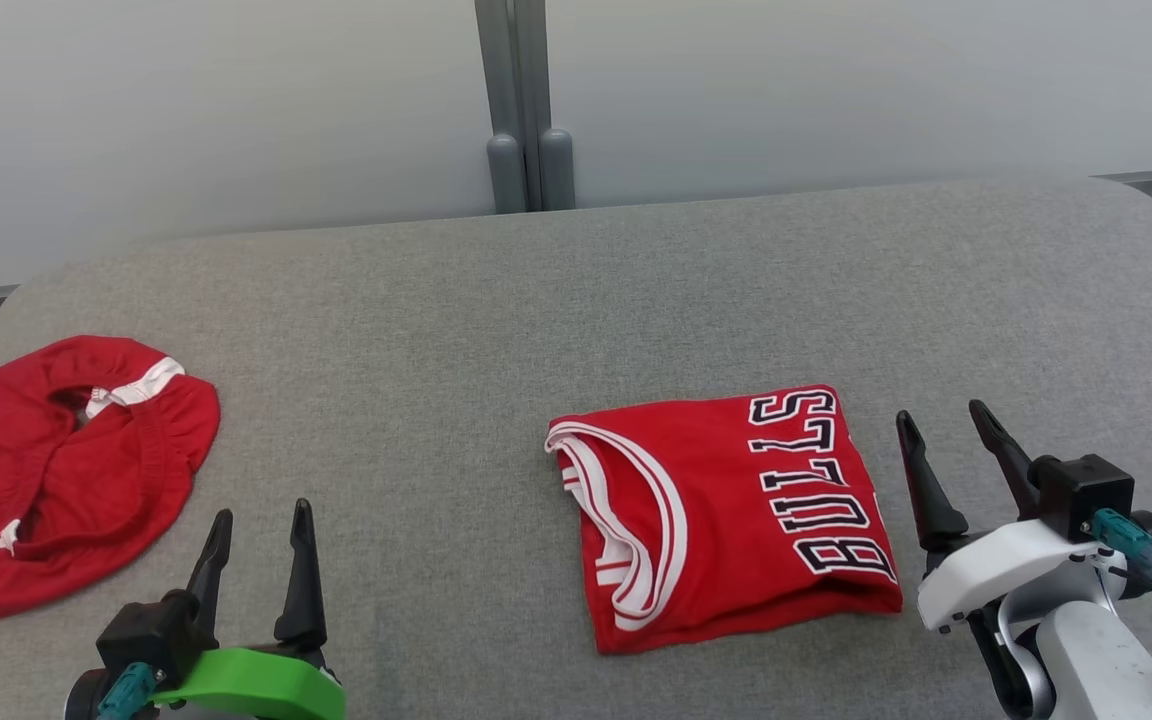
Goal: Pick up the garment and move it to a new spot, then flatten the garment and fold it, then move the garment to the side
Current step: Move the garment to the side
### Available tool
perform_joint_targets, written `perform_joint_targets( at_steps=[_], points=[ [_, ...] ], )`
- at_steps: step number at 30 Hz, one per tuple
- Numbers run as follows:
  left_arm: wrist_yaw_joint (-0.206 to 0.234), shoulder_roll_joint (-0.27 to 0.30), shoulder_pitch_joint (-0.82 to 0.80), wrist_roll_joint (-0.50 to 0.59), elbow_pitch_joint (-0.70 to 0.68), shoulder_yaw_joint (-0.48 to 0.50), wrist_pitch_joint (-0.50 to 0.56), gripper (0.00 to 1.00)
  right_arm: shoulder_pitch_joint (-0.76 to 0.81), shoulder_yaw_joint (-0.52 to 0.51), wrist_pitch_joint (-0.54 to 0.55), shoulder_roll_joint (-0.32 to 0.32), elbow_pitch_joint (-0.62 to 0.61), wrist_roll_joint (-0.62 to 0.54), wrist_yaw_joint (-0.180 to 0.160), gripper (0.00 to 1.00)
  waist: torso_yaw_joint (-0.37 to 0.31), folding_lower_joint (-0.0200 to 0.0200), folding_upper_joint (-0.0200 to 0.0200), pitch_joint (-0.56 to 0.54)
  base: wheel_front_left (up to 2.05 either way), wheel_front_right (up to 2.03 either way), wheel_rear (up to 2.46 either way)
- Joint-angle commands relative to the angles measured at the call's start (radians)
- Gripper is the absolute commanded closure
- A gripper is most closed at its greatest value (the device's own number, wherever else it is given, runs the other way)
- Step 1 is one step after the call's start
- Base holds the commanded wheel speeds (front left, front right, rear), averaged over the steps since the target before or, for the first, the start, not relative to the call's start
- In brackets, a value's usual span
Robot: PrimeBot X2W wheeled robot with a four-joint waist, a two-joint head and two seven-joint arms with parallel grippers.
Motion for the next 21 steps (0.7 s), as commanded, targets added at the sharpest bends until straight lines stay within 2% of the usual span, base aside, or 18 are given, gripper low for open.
perform_joint_targets(
  at_steps=[1,7,9,13,17,21],
  points=[
    [-0.002,0.002,0.009,0.003,0.000,-0.002,-0.003,0.00,-0.006,-0.002,-0.003,-0.001,0.004,0.005,0.000,0.00,0.005,0.0000,0.0000,0.002,0.00,0.00,0.00],
    [-0.003,0.002,0.004,0.003,0.000,-0.001,-0.003,0.00,-0.008,-0.007,0.005,0.001,0.011,0.007,0.000,0.00,0.015,0.0000,0.0000,0.008,0.00,0.00,0.00],
    [-0.003,0.002,0.000,0.002,-0.002,-0.005,-0.003,0.00,-0.004,-0.002,0.049,-0.006,0.013,0.040,0.000,0.00,0.020,0.0000,0.0000,0.014,0.00,0.00,0.00],
    [0.000,0.002,-0.009,0.000,-0.013,-0.012,-0.003,0.00,-0.028,0.037,0.303,-0.042,0.022,0.154,0.000,0.00,0.023,0.0000,0.0000,0.035,0.00,0.00,0.00],
    [0.001,0.002,-0.026,0.001,-0.017,-0.023,-0.003,0.00,-0.065,0.047,0.487,-0.068,0.006,0.217,0.000,0.00,0.037,0.0000,0.0000,0.054,0.00,0.00,0.00],
    [-0.001,0.002,-0.039,0.007,-0.022,-0.034,-0.003,0.00,-0.103,0.039,0.621,-0.077,0.033,0.255,0.000,0.00,0.061,0.0000,0.0000,0.074,0.00,0.00,0.00]
  ],
)
